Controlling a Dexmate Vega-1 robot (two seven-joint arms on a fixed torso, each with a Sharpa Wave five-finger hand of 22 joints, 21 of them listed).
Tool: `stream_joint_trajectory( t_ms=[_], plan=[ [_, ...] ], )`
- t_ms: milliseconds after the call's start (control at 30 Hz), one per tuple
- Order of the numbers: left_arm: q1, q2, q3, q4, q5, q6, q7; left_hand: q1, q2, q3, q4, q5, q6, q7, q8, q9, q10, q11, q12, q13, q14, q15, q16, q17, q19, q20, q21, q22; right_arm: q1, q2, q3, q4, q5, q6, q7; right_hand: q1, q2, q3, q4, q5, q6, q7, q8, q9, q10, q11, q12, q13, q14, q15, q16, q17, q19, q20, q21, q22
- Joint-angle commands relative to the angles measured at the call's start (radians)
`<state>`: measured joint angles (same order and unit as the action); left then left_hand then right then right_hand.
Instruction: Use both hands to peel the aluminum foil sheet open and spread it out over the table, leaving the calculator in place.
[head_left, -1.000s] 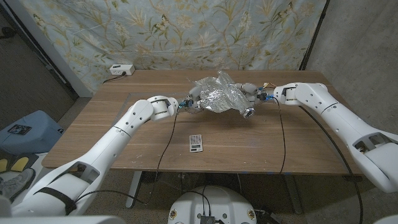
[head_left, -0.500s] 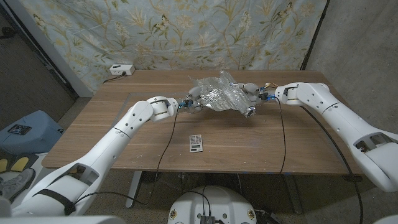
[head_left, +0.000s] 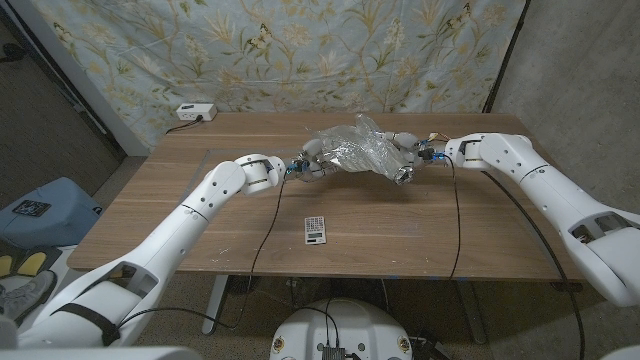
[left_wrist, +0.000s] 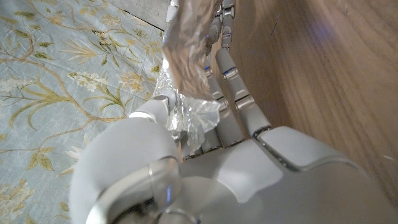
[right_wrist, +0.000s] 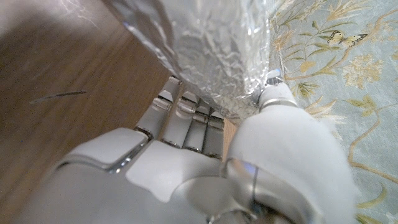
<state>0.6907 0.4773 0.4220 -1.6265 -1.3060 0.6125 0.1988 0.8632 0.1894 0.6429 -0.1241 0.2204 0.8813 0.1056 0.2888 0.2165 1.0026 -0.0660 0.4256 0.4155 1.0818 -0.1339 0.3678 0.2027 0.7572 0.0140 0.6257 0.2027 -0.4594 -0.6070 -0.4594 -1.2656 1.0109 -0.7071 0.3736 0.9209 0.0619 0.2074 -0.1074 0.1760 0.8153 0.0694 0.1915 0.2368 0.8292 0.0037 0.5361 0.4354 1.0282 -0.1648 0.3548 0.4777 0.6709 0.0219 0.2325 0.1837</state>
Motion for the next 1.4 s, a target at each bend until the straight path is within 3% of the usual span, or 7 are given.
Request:
stream_joint_trajectory(
  t_ms=[33,233,767,1400],
  plan=[
    [-0.001,0.005,0.005,-0.002,0.013,-0.003,-0.005,0.003,0.007,0.003,0.004,-0.005,0.029,0.018,0.006,0.006,0.031,-0.027,0.007,0.007,0.008,-0.01,0.008,0.005,-0.003,0.0,0.008,0.002,0.003,0.01,-0.003,0.053,0.0,0.032,0.084,-0.029,-0.011,-0.007,0.01,-0.001,-0.012,-0.002,-0.004,0.0,-0.008,0.0,-0.004,0.0,-0.011,-0.018,-0.01,-0.002,-0.002,0.008,-0.002,0.003],
    [-0.003,0.008,0.01,-0.013,0.03,-0.007,0.006,0.004,0.007,0.005,0.005,-0.008,0.03,0.017,0.004,0.009,0.028,-0.032,0.007,0.011,0.006,-0.009,0.006,0.006,-0.006,-0.001,0.01,0.002,-0.012,0.019,0.007,0.071,0.002,0.073,0.12,-0.021,-0.011,-0.005,0.0,0.005,0.001,-0.016,0.004,-0.001,-0.009,-0.019,-0.008,-0.007,-0.013,-0.022,-0.01,0.003,-0.013,0.0,-0.007,0.003],
    [-0.007,0.028,0.011,-0.048,0.049,0.006,0.03,0.004,0.007,0.008,0.01,-0.013,0.027,0.016,-0.001,0.017,0.023,-0.027,0.01,0.022,0.0,-0.009,0.002,0.008,-0.015,0.0,0.016,0.002,-0.058,0.054,0.046,0.105,0.028,0.183,0.198,-0.002,-0.006,-0.002,-0.017,0.009,-0.001,-0.025,0.006,-0.003,-0.019,-0.027,-0.02,-0.02,-0.034,-0.029,-0.014,0.012,-0.023,-0.013,-0.011,0.003],
    [0.0,0.037,0.009,-0.061,0.041,0.011,0.035,0.004,0.005,0.012,0.014,-0.018,0.028,0.014,-0.006,0.025,0.022,-0.028,0.014,0.033,0.001,-0.009,0.001,0.01,-0.018,0.0,0.026,0.002,-0.084,0.057,0.065,0.099,0.056,0.185,0.201,-0.079,-0.04,-0.041,0.008,0.012,-0.025,-0.02,0.004,-0.006,-0.034,-0.016,-0.034,-0.03,-0.053,-0.017,-0.041,-0.007,-0.037,-0.009,-0.016,0.003]
  ],
)
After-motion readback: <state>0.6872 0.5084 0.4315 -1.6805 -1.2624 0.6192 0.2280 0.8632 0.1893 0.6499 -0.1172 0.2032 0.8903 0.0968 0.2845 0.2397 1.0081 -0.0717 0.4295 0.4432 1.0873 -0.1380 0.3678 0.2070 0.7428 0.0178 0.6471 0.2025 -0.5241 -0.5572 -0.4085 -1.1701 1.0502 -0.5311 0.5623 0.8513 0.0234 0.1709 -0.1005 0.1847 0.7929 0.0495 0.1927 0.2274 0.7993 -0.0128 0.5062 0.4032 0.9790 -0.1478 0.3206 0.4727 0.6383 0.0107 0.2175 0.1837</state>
